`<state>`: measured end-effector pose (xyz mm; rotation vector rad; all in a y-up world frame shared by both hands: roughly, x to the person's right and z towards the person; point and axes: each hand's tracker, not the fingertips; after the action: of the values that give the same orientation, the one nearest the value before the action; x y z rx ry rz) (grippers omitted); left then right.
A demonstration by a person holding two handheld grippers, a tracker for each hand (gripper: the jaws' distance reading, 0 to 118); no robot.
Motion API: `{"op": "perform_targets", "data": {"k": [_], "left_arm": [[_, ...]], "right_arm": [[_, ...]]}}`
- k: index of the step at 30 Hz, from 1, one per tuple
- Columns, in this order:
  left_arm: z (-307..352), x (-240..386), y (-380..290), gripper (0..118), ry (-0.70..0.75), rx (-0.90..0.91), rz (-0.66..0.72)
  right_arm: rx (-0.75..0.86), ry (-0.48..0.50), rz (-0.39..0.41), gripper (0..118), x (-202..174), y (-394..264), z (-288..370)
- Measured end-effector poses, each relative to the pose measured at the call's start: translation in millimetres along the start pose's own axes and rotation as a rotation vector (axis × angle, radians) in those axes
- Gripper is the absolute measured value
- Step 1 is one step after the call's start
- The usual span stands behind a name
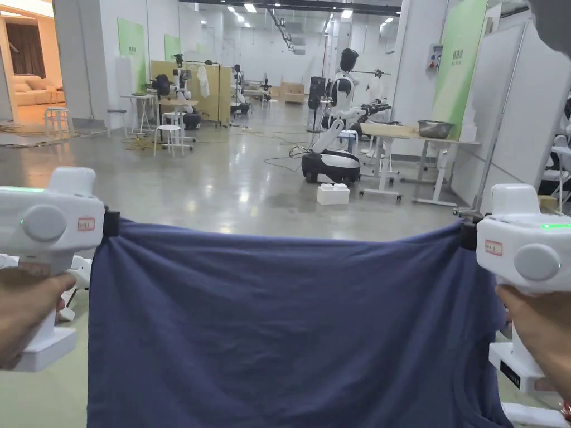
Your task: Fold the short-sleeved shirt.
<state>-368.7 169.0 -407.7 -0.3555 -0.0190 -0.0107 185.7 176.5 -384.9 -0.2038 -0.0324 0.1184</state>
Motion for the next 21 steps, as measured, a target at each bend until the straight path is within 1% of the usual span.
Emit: {"op": "perform_targets", "data": {"k": [2,4,8,11,12,14,16,21], "left_arm": [[-5,0,21,5,0.006,0.015,0.005],[-8,2,41,5,0.013,0.031,0.008],[-11,3,77,5,0.017,0.086,0.005],[-14,6,98,5,0.029,0.107,-0.026],[-18,5,103,5,0.027,0.112,-0.024],[-20,5,108,5,0.037,0.118,-0.024],[-20,6,107,5,0.043,0.125,-0.025],[-31,6,75,5,0.035,0.090,-0.010]], "right_arm": [[0.014,-0.005,0.011,7,-2,20,-7],[0.037,-0.020,0.040,7,-3,40,-14],[0.069,-0.041,0.024,7,0,77,-24],[0.096,-0.075,0.088,7,-3,95,-29],[0.102,-0.079,0.096,7,-3,99,-31],[0.105,-0.076,0.102,7,-2,105,-34],[0.117,-0.069,0.088,7,-1,105,-33],[0.090,-0.060,0.067,7,-1,71,-35]]}}
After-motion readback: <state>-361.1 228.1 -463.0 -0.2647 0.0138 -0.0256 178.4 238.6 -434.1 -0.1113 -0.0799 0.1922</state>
